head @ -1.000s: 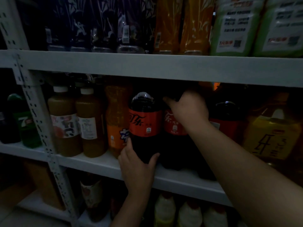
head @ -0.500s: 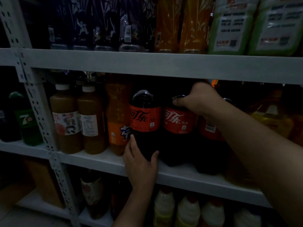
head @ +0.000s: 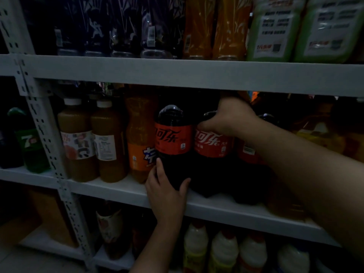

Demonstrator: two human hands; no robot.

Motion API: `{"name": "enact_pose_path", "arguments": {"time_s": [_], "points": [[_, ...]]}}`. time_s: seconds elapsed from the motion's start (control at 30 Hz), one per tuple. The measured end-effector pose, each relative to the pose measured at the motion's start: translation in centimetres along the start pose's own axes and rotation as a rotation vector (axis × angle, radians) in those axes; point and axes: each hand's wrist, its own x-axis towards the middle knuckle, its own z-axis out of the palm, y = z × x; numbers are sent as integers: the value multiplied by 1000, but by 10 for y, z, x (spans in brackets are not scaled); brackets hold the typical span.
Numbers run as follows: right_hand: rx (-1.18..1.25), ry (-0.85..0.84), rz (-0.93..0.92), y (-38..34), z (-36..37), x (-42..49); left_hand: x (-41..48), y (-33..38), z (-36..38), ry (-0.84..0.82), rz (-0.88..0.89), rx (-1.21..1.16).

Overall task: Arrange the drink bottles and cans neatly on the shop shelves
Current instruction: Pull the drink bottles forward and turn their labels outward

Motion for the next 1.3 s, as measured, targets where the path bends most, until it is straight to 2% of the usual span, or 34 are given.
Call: {"name": "enact_pose_path", "arguments": {"time_s": [0.17,0.27,0.33,0.47,0.53,0.67,0.8,0.93,1.0,1.07,1.13,1.17,1.3], "points": [[57,-84,9,5,-10,-2,-1,3,1,24,-7,30],[13,-45,-94,7,-8,-7,-2,6,4,42,-16,41],[-51,47,-111,7,4,-12,-2,8,6,49,-21,40],[-326,351,-23,3,30,-18,-1,2,2,65,26,44],[-290,399,-53,2,29,-16,0,-3,0,61,75,47],[-155,302,-110,7,18,-11,-2,2,3,13,70,6],[-48,255,-86,11,16,-14,-3,10,8,16,47,25],[-70,247,-71,9,12,-28,0,13,12,23,44,64],[-124,365,-130,14,11,-48,-2,11,13,29,52,55],[-124,615,-209,29,7,-72,-1,8,14,46,64,26],[-129,796,-188,50,-2,-91,-1,6,14,50,63,6],[-150,812,-135,59,-6,-96,-2,6,14,52,65,1],[-132,535,126,69,-5,-89,-8,4,12,60,82,-19]]}}
